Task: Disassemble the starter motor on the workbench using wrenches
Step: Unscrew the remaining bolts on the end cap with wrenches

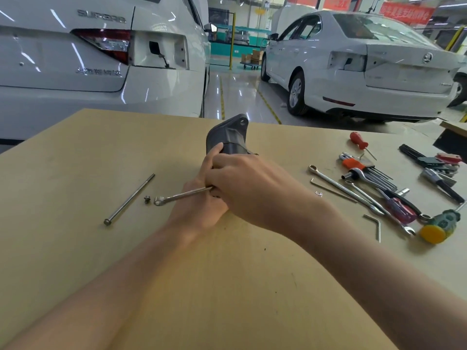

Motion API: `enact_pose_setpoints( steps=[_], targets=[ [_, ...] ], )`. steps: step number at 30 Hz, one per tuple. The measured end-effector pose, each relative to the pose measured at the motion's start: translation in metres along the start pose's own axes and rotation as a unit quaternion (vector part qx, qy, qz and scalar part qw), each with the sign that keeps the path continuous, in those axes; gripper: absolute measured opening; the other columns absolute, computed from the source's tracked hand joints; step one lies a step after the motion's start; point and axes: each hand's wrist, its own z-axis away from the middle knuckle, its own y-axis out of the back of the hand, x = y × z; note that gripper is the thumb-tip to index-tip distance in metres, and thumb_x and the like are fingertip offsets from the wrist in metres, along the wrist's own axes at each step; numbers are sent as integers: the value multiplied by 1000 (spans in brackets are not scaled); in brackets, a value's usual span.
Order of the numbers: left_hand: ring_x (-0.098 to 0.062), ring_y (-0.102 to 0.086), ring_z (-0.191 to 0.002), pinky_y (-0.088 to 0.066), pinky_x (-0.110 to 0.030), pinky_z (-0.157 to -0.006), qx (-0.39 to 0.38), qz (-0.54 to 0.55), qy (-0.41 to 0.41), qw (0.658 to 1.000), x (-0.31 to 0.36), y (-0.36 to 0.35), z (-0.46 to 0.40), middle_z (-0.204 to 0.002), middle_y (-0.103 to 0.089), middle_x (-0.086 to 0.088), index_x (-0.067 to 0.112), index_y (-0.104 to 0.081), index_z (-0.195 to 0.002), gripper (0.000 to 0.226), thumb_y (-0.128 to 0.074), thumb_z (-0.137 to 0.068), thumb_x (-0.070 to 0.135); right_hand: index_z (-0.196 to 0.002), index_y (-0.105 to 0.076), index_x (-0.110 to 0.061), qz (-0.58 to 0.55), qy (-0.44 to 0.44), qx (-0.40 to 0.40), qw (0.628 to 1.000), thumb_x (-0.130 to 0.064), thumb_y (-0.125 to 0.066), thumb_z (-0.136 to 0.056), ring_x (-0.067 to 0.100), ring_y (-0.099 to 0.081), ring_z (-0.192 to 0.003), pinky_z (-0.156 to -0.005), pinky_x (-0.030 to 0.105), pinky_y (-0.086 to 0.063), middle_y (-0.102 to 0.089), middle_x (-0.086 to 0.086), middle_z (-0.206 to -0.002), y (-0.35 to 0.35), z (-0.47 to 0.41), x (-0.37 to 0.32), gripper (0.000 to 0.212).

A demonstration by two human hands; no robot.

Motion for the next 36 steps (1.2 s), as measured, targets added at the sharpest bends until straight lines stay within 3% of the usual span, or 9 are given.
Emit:
enact_pose_setpoints(
  steps=[2,4,7,10,12,14,31,33,36],
  targets=[
    [14,-54,-73,-34,5,-62,1,-5,-10,1000,2,1,2,-79,-49,33,22,-29,-150,73,-58,-84,22,-106,-62,-14,-96,13,81,992,-10,-50,-96,15,-51,-82,-68,29,-42,-55,1,-108,0,7,1,16],
    [10,-60,-83,-34,6,-65,11,37,3,999,6,1,3,-73,-55,38,11,-45,-139,74,-63,-72,38,-97,-65,-7,-297,-41,242,923,-7,-57,-92,13,-54,-75,-68,26,-45,-59,0,-89,-4,20,2,10],
    [18,-59,-89,-38,4,-72,22,112,15,993,9,1,5,-93,-61,35,42,-33,-144,93,-82,-65,42,-88,-58,-5,-610,-199,369,672,-6,-55,-93,15,-59,-60,-57,30,-51,-60,6,-69,-17,35,-2,5],
    [20,-57,-93,-38,3,-75,22,119,16,992,13,2,5,-102,-59,33,51,-28,-144,96,-83,-65,46,-89,-54,0,-802,-291,329,405,-4,-49,-96,18,-64,-57,-56,25,-53,-62,13,-71,-31,44,-1,10],
    [23,-55,-92,-36,4,-74,28,115,13,993,15,2,5,-102,-56,34,47,-29,-145,98,-81,-62,51,-89,-53,-2,-852,-312,304,290,-3,-49,-95,19,-64,-55,-54,25,-54,-62,16,-69,-35,45,2,7],
    [24,-54,-92,-36,4,-74,26,113,7,993,17,3,6,-103,-55,33,44,-29,-145,100,-76,-58,57,-90,-52,-3,-869,-315,292,246,-2,-49,-94,20,-66,-57,-54,24,-54,-62,15,-69,-38,44,3,5],
    [20,-57,-90,-39,2,-74,25,128,3,991,20,3,6,-107,-57,29,44,-29,-145,103,-70,-53,67,-95,-55,-3,-869,-299,303,252,-3,-54,-93,26,-72,-77,-69,28,-58,-69,14,-75,-41,42,0,2],
    [17,-59,-92,-41,1,-75,23,128,6,991,18,3,6,-108,-60,27,46,-28,-145,102,-72,-55,66,-93,-56,-3,-851,-294,313,303,-3,-55,-93,24,-72,-74,-68,27,-58,-69,13,-73,-39,42,0,1],
    [16,-60,-91,-40,2,-74,25,124,14,992,12,1,6,-103,-61,33,49,-29,-143,96,-81,-63,51,-89,-59,-5,-741,-283,330,512,-1,-57,-92,19,-69,-65,-64,27,-56,-66,12,-73,-31,39,4,6]
  ],
)
